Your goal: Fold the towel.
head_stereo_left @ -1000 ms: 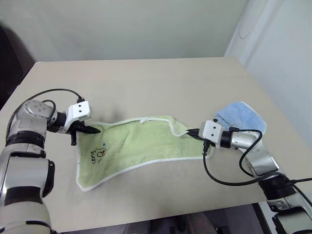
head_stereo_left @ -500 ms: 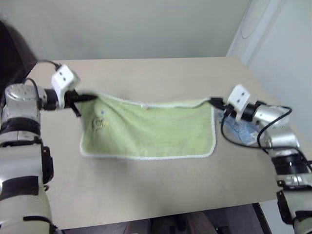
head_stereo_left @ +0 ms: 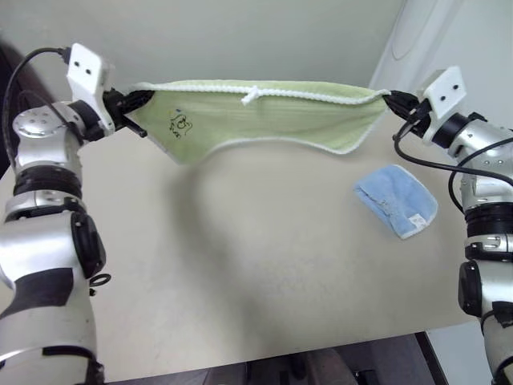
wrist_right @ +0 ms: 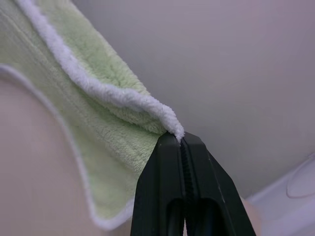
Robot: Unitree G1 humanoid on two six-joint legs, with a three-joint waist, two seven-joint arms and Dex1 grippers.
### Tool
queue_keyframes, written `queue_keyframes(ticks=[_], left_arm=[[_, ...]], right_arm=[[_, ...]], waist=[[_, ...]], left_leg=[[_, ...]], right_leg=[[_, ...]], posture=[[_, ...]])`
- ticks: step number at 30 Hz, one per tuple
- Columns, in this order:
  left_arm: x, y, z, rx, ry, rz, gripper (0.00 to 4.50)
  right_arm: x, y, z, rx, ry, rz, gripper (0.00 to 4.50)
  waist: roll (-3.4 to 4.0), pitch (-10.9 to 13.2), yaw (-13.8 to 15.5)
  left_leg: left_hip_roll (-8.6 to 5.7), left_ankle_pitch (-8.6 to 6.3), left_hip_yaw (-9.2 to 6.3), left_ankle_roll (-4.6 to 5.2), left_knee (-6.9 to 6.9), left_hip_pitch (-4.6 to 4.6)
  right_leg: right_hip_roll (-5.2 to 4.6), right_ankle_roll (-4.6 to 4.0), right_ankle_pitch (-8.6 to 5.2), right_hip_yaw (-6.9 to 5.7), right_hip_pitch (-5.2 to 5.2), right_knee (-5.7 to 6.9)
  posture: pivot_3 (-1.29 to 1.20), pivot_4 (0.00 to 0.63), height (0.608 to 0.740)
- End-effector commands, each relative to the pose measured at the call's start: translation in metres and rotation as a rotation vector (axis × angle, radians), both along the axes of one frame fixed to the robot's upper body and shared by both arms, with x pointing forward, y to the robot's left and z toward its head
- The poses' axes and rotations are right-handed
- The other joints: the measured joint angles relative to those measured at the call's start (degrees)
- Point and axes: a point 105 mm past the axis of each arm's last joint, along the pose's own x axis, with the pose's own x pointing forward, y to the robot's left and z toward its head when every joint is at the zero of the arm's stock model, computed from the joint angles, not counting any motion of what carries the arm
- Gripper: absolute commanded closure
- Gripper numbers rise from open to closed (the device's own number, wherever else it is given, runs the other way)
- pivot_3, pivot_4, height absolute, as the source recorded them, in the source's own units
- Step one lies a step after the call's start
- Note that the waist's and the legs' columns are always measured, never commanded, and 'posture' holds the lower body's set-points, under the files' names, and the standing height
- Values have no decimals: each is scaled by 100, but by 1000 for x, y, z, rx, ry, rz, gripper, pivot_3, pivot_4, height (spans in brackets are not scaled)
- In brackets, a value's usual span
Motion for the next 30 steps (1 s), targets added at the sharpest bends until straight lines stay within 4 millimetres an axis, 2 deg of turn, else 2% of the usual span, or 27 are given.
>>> queue_keyframes(ticks=[1, 7, 12, 19, 24, 30], left_arm=[[-26, 14, -1, -1, 42, -121, 4479], [-54, 23, -44, 44, 259, -239, 4479], [-75, 20, -69, 85, 390, -321, 4479], [-96, 10, -83, 106, 504, -368, 4479], [-113, 14, -93, 133, 577, -373, 4479], [-121, 26, -92, 157, 584, -321, 4479]], right_arm=[[-26, -1, -4, 32, 59, 103, 4500], [-70, 21, -64, -4, 375, 320, 4500], [-87, 30, -87, -17, 513, 393, 4500], [-114, 44, -94, -2, 643, 544, 4500], [-137, 50, -105, -32, 752, 625, 4500], [-146, 45, -108, -22, 797, 615, 4500]], waist=[[1, 0, 0], [1, 1, 12], [0, 0, 3], [-2, -1, -7], [-2, -3, -17], [-3, -3, -12]], left_leg=[[0, 0, -1, 0, 0, 0], [-5, 7, -1, 0, 16, -8], [-9, 14, 1, 1, 32, -9], [-5, 17, -1, -3, 27, -8], [-5, 10, -1, -14, 15, -6], [-5, 8, -1, -18, 19, -7]], right_leg=[[1, 1, -1, 0, 1, 1], [-5, 5, -5, 3, 4, 4], [-6, 46, -31, 5, 7, 5], [-3, 46, -31, 5, 1, 13], [-3, 34, -39, 5, -3, 12], [-3, 29, -43, 6, -4, 13]], posture=[[0, 150, 740], [0, 150, 740], [0, 150, 740], [0, 150, 740], [0, 150, 740], [0, 150, 740]])
